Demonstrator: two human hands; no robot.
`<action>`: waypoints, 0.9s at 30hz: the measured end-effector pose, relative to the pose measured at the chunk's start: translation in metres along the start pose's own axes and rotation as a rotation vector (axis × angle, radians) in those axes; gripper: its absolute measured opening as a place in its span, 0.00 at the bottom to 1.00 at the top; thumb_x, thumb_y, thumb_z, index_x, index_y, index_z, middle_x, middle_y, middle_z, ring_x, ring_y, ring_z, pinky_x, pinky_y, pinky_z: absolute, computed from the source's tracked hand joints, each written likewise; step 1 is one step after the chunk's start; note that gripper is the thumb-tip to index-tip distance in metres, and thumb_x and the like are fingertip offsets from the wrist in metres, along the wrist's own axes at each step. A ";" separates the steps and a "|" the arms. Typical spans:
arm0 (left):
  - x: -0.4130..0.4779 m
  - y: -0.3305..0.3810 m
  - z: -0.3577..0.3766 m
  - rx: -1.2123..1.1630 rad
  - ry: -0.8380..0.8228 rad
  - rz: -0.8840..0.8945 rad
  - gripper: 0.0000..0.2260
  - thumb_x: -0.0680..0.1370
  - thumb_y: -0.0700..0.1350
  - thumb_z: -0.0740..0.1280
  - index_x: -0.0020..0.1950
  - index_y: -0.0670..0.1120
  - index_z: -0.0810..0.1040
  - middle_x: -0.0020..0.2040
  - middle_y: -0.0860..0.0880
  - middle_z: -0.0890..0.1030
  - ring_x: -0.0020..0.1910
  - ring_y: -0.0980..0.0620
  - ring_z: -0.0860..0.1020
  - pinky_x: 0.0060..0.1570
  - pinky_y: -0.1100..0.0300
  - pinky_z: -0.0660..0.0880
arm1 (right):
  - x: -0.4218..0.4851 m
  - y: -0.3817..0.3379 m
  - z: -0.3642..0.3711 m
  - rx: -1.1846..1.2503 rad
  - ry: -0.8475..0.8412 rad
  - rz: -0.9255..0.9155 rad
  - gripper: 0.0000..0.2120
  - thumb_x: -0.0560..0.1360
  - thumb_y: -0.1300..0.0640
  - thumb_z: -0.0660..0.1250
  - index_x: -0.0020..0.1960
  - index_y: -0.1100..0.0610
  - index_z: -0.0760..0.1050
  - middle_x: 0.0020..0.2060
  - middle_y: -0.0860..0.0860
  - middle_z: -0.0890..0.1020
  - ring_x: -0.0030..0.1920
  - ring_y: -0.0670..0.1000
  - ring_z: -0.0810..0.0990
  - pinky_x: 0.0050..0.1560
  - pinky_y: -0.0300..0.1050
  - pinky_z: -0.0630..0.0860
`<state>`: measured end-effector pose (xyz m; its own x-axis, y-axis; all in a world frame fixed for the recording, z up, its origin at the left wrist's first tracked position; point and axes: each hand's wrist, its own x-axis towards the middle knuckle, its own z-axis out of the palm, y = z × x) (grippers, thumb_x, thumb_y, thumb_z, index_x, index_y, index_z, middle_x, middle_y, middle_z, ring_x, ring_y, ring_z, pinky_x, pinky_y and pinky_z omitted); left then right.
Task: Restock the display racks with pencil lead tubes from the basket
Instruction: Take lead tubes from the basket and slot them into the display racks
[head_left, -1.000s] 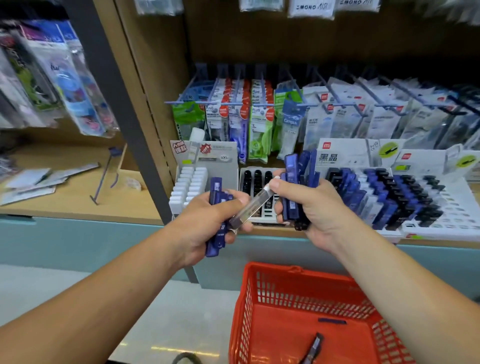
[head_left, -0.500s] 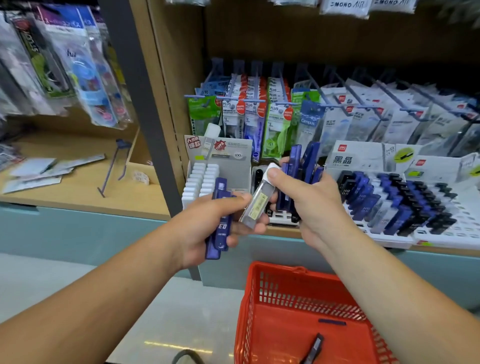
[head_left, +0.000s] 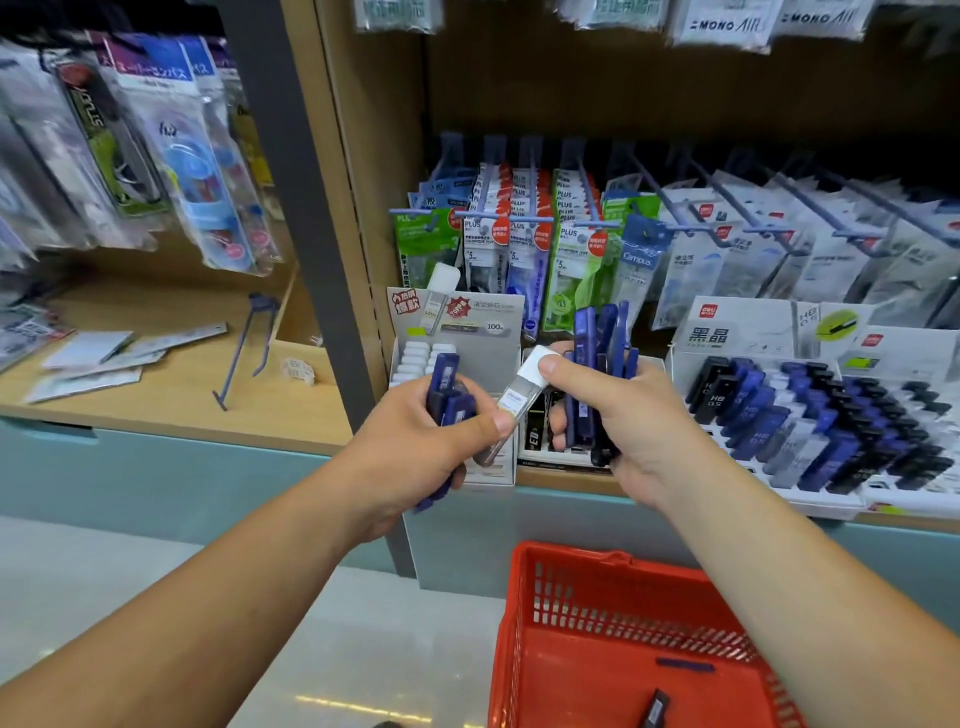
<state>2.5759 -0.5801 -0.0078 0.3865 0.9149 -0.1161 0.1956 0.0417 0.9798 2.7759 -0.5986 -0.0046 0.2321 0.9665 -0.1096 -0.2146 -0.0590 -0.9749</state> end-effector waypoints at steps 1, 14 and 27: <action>0.000 0.002 -0.003 0.032 0.005 0.022 0.08 0.78 0.48 0.75 0.44 0.46 0.80 0.35 0.44 0.81 0.33 0.44 0.73 0.32 0.53 0.71 | 0.001 -0.001 -0.001 -0.029 -0.006 0.003 0.11 0.74 0.60 0.77 0.56 0.59 0.83 0.37 0.57 0.83 0.30 0.55 0.78 0.32 0.47 0.78; 0.005 -0.004 -0.051 -0.051 0.412 -0.119 0.16 0.79 0.56 0.72 0.45 0.44 0.76 0.29 0.46 0.77 0.23 0.51 0.73 0.20 0.63 0.67 | 0.040 0.000 0.026 -0.647 0.059 -0.387 0.08 0.74 0.58 0.76 0.40 0.51 0.77 0.36 0.53 0.83 0.36 0.53 0.79 0.41 0.50 0.80; 0.009 -0.017 -0.063 -0.385 0.147 -0.265 0.09 0.77 0.34 0.73 0.53 0.43 0.78 0.37 0.45 0.76 0.28 0.52 0.70 0.25 0.61 0.68 | 0.100 0.016 0.051 -1.196 -0.045 -0.496 0.08 0.73 0.53 0.72 0.46 0.45 0.73 0.34 0.44 0.76 0.41 0.57 0.79 0.43 0.52 0.79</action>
<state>2.5194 -0.5471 -0.0154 0.2317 0.8986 -0.3726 -0.0881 0.4008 0.9119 2.7474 -0.4904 -0.0211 0.0053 0.9555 0.2949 0.8663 0.1430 -0.4786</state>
